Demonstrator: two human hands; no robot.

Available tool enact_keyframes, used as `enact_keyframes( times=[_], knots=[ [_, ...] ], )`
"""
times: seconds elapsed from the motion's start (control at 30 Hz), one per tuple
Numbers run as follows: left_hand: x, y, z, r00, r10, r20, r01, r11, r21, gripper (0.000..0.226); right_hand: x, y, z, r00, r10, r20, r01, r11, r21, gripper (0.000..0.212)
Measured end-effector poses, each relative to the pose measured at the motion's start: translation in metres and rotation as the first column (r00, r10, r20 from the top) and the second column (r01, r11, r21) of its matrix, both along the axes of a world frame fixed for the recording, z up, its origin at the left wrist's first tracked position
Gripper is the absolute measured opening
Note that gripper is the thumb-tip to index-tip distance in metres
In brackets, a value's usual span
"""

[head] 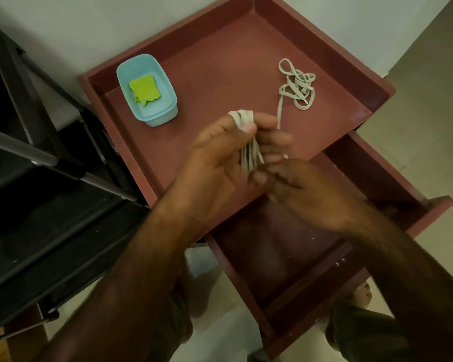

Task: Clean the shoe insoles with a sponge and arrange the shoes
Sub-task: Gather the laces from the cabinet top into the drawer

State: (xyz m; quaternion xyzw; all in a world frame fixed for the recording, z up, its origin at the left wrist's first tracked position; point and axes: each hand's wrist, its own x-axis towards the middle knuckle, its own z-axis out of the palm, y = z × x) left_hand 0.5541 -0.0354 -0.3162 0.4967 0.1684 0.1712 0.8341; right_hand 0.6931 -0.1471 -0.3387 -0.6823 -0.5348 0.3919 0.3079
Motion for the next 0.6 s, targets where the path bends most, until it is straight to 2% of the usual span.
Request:
enact_keyframes(
  times=[0.03, 0.07, 0.1, 0.13, 0.17, 0.2, 0.27, 0.33, 0.4, 0.47, 0.53, 0.6],
  knots=[
    [0.001, 0.001, -0.006, 0.990, 0.112, -0.087, -0.095, 0.979, 0.180, 0.024, -0.007, 0.000, 0.002, 0.996, 0.079, -0.036, -0.081, 0.994, -0.069, 0.026],
    [-0.001, 0.003, -0.012, 0.961, 0.205, -0.186, -0.109, 0.898, 0.425, 0.024, -0.010, -0.001, 0.005, 0.989, 0.134, -0.066, -0.142, 0.983, -0.120, 0.024],
    [-0.005, 0.005, -0.017, 0.928, 0.252, -0.276, -0.017, 0.766, 0.643, 0.029, -0.010, 0.000, 0.008, 0.983, 0.158, -0.099, -0.171, 0.975, -0.145, 0.022],
    [-0.009, 0.007, -0.019, 0.905, 0.242, -0.348, 0.125, 0.632, 0.765, 0.039, -0.006, 0.000, 0.011, 0.982, 0.145, -0.124, -0.163, 0.976, -0.147, 0.021],
    [-0.013, 0.009, -0.019, 0.881, 0.198, -0.429, 0.259, 0.558, 0.788, 0.051, 0.000, 0.000, 0.013, 0.986, 0.119, -0.117, -0.133, 0.983, -0.127, 0.020],
    [-0.015, 0.011, -0.017, 0.845, 0.128, -0.519, 0.361, 0.578, 0.732, 0.062, 0.009, 0.000, 0.014, 0.994, 0.086, -0.074, -0.092, 0.992, -0.083, 0.018],
    [-0.018, 0.009, -0.010, 0.764, -0.126, -0.633, 0.484, 0.760, 0.433, 0.071, 0.023, -0.001, 0.013, 1.000, 0.003, 0.019, -0.003, 1.000, 0.023, 0.014],
    [-0.019, 0.007, -0.001, 0.775, -0.372, -0.512, 0.501, 0.854, 0.138, 0.057, 0.027, -0.002, 0.009, 0.998, -0.069, 0.010, 0.068, 0.993, 0.094, 0.013],
    [-0.016, 0.005, 0.006, 0.863, -0.444, -0.241, 0.450, 0.893, -0.034, 0.039, 0.020, -0.001, 0.004, 0.997, -0.077, -0.007, 0.078, 0.989, 0.124, 0.018],
    [-0.009, 0.007, 0.006, 0.956, -0.290, -0.047, 0.281, 0.948, -0.148, 0.034, 0.010, 0.000, -0.001, 0.998, -0.064, -0.018, 0.066, 0.992, 0.110, 0.021],
    [-0.002, 0.008, 0.000, 0.999, -0.033, -0.029, 0.027, 0.980, -0.198, 0.035, 0.002, 0.002, -0.005, 0.994, -0.067, -0.089, 0.070, 0.997, 0.031, 0.023],
    [0.003, 0.005, -0.007, 0.982, 0.184, -0.048, -0.189, 0.970, -0.155, 0.034, -0.007, 0.001, -0.009, 0.978, -0.044, -0.202, 0.021, 0.993, -0.114, 0.030]
  ],
)
